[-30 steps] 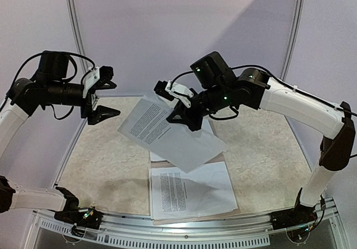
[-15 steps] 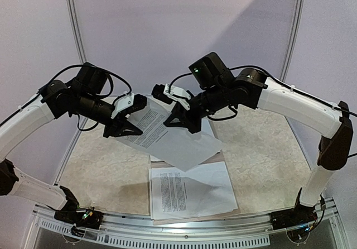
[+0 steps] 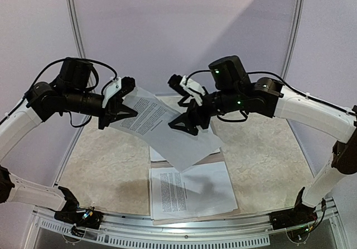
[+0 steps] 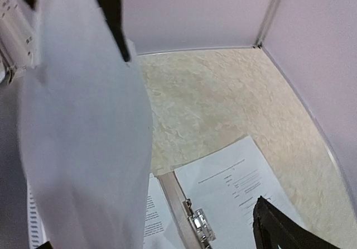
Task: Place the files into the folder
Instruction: Pass from the left arm to the right
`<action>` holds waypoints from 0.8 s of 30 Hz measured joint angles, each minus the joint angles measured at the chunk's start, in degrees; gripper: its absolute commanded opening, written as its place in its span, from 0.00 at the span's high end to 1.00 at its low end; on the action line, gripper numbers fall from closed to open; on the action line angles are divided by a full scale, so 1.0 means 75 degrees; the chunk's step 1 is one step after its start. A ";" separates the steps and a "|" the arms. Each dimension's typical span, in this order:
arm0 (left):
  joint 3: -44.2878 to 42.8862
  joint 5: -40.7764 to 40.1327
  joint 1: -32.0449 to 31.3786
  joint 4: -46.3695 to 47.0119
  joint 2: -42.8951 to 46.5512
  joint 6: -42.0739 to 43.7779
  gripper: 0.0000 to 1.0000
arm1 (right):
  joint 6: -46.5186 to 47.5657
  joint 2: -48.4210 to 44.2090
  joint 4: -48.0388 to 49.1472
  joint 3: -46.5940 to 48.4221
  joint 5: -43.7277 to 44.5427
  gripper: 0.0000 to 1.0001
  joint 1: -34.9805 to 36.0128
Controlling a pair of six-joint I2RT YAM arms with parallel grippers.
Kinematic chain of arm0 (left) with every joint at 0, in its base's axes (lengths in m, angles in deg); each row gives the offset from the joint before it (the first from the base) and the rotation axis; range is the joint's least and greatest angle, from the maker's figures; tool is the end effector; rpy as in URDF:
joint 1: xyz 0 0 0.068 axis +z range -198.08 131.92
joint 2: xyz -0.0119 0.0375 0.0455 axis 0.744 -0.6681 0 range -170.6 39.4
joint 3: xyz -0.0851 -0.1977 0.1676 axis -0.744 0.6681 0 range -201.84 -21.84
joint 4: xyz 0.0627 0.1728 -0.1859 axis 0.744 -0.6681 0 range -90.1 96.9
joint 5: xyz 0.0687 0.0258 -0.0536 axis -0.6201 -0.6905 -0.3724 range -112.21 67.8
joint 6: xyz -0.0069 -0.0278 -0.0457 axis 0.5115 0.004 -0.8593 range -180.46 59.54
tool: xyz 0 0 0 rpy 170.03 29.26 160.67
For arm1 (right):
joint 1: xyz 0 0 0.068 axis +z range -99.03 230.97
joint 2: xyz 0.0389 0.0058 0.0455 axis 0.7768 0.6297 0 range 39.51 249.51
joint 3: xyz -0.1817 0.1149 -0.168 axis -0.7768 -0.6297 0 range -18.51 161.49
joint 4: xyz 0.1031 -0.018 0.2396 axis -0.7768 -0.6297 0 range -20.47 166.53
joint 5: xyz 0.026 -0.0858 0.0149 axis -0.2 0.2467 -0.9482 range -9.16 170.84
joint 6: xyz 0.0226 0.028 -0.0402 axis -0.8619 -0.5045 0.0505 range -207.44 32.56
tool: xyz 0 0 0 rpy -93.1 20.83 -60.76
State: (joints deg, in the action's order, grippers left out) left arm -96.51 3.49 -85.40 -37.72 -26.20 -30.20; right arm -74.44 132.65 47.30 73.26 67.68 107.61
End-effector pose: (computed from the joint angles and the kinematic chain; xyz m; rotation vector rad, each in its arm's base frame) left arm 0.1734 -0.1515 0.3901 1.4120 1.6542 -0.5602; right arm 0.1991 0.3171 0.3759 -1.3520 1.6945 0.6903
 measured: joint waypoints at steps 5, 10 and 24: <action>-0.0052 -0.0023 0.0251 0.0128 0.0079 -0.0341 1.00 | -0.0851 -0.1373 0.1719 -0.2221 -0.0466 0.01 -0.1271; -0.0452 0.0122 0.0644 0.0146 0.0061 -0.0720 1.00 | -0.1329 -0.2637 0.2996 -0.4030 -0.0804 0.01 -0.1996; -0.1177 0.1807 0.1174 0.0312 -0.0213 -0.1279 1.00 | -0.2836 -0.2745 0.6368 -0.5555 -0.2139 0.17 -0.2296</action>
State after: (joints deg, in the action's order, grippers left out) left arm -105.34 17.04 -76.59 -35.38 -27.80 -39.79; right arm -95.71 112.06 95.06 31.60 51.63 90.39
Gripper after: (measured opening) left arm 0.016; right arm 0.933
